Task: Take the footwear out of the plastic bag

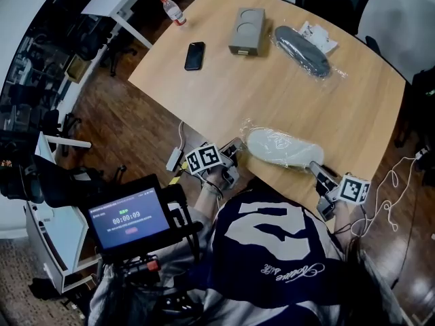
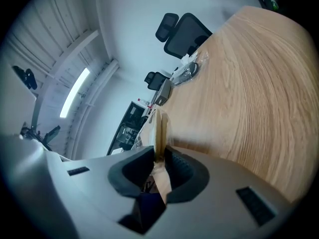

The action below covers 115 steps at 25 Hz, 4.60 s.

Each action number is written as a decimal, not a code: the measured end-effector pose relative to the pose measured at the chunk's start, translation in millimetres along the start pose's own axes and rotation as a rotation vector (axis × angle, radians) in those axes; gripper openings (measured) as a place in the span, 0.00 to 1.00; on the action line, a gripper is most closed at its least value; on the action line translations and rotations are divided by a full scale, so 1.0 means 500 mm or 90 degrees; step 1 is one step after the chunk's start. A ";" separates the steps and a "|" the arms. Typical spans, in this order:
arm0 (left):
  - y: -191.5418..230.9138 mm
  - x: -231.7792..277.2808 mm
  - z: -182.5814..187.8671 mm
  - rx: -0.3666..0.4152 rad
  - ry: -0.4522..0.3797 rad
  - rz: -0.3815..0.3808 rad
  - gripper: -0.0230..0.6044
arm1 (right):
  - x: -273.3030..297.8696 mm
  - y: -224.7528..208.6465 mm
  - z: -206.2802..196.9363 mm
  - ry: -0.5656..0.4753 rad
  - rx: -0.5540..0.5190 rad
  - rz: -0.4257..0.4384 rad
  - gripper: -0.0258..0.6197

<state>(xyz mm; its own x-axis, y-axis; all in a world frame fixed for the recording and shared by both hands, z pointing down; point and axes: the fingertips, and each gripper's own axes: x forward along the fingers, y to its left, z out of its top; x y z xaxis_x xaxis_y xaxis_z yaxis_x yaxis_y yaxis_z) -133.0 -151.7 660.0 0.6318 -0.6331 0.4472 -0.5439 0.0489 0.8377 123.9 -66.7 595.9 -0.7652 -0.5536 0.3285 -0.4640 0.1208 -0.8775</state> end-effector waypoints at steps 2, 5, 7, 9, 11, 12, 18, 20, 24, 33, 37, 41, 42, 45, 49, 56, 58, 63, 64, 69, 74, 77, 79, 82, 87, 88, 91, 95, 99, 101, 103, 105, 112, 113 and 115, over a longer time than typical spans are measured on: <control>-0.009 0.005 0.007 0.002 -0.008 -0.005 0.04 | -0.003 0.004 -0.002 -0.007 0.008 0.000 0.14; -0.015 0.019 -0.002 0.036 0.020 0.004 0.04 | -0.011 -0.025 -0.005 0.002 -0.020 -0.064 0.14; -0.012 0.027 -0.019 0.088 0.063 0.026 0.04 | -0.012 -0.039 -0.004 0.024 -0.077 -0.101 0.15; -0.006 0.028 -0.024 0.111 0.082 0.040 0.04 | -0.006 -0.036 0.002 0.027 -0.111 -0.094 0.19; -0.005 0.027 -0.025 0.116 0.091 0.042 0.04 | -0.005 -0.032 0.012 0.008 -0.115 -0.081 0.21; -0.006 0.028 -0.028 0.122 0.099 0.041 0.04 | -0.006 -0.031 0.017 -0.006 -0.107 -0.071 0.22; -0.005 0.026 -0.048 0.162 0.128 0.046 0.04 | 0.000 -0.031 0.055 -0.093 -0.004 -0.071 0.16; 0.003 0.017 -0.029 0.113 0.074 0.052 0.04 | -0.013 -0.034 0.064 -0.096 -0.064 -0.114 0.16; 0.029 -0.014 0.026 0.014 -0.020 0.054 0.04 | -0.051 -0.016 0.091 -0.112 -0.121 -0.106 0.14; 0.043 -0.005 0.042 0.051 -0.007 0.077 0.04 | -0.100 -0.022 0.115 -0.104 -0.130 -0.129 0.14; 0.049 -0.003 0.047 0.057 -0.011 0.096 0.04 | -0.127 -0.016 0.132 -0.126 -0.119 -0.151 0.14; 0.037 0.011 0.055 0.088 -0.005 0.115 0.04 | -0.147 -0.021 0.145 -0.145 -0.115 -0.194 0.14; 0.030 0.018 0.056 0.108 0.003 0.123 0.04 | -0.148 -0.020 0.150 -0.149 -0.121 -0.201 0.14; 0.009 0.044 0.065 0.202 0.032 0.161 0.04 | -0.144 -0.015 0.167 -0.161 -0.135 -0.222 0.14; -0.006 0.073 0.080 0.324 0.066 0.214 0.04 | -0.139 -0.019 0.182 -0.162 -0.137 -0.273 0.14; 0.015 0.086 0.107 0.319 0.040 0.278 0.04 | -0.159 0.011 0.220 -0.183 -0.186 -0.280 0.14; 0.024 0.087 0.108 0.310 0.036 0.290 0.04 | -0.174 0.017 0.226 -0.188 -0.200 -0.283 0.14; 0.036 0.088 0.116 0.321 0.032 0.336 0.04 | -0.219 0.058 0.252 -0.224 -0.230 -0.307 0.13; 0.040 0.086 0.120 0.318 0.028 0.343 0.04 | -0.233 0.070 0.264 -0.237 -0.243 -0.314 0.13; 0.045 0.086 0.125 0.326 0.024 0.348 0.04 | -0.290 0.113 0.311 -0.297 -0.290 -0.331 0.13; 0.045 0.086 0.126 0.309 0.013 0.349 0.04 | -0.253 0.188 0.328 -0.345 -0.281 -0.239 0.13; 0.045 0.086 0.127 0.304 0.007 0.354 0.04 | -0.197 0.242 0.340 -0.372 -0.251 -0.129 0.13; 0.045 0.085 0.127 0.298 0.002 0.357 0.04 | -0.149 0.273 0.344 -0.372 -0.217 -0.051 0.13; 0.044 0.088 0.126 0.296 0.000 0.355 0.04 | -0.069 0.291 0.337 -0.349 -0.166 0.034 0.13; 0.035 0.100 0.112 0.297 0.006 0.338 0.04 | 0.065 0.211 0.295 -0.289 -0.068 0.061 0.13; 0.032 0.102 0.109 0.294 0.005 0.331 0.04 | 0.076 0.168 0.277 -0.276 -0.031 0.017 0.13; 0.021 0.105 0.103 0.284 0.003 0.312 0.04 | 0.093 0.047 0.229 -0.245 0.054 -0.110 0.13; 0.015 0.106 0.101 0.282 -0.004 0.300 0.04 | 0.103 -0.030 0.192 -0.216 0.043 -0.166 0.13; -0.001 0.097 0.116 0.307 -0.017 0.296 0.08 | 0.099 -0.108 0.161 -0.185 0.038 -0.254 0.14; -0.005 0.085 0.130 0.310 -0.031 0.297 0.15 | 0.097 -0.135 0.150 -0.168 0.023 -0.295 0.15; -0.007 0.068 0.145 0.300 -0.046 0.297 0.21 | 0.095 -0.158 0.140 -0.146 -0.003 -0.333 0.17; -0.010 0.048 0.154 0.288 -0.059 0.290 0.22 | 0.093 -0.172 0.136 -0.136 0.002 -0.341 0.17; -0.061 -0.012 0.160 0.296 -0.094 0.241 0.22 | 0.058 -0.157 0.135 -0.067 -0.139 -0.456 0.30; -0.072 -0.017 0.154 0.288 -0.096 0.221 0.22 | 0.049 -0.149 0.135 -0.071 -0.171 -0.476 0.30; -0.096 -0.022 0.137 0.271 -0.094 0.178 0.22 | 0.035 -0.126 0.135 -0.087 -0.217 -0.487 0.30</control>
<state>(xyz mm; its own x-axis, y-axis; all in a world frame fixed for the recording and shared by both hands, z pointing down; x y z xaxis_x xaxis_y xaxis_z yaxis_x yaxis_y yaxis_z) -151.7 -199.8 593.4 0.3624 -0.7442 0.5611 -0.8763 -0.0670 0.4771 169.7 -139.6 633.4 -0.1345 -0.6761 0.7244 -0.9577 -0.0990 -0.2702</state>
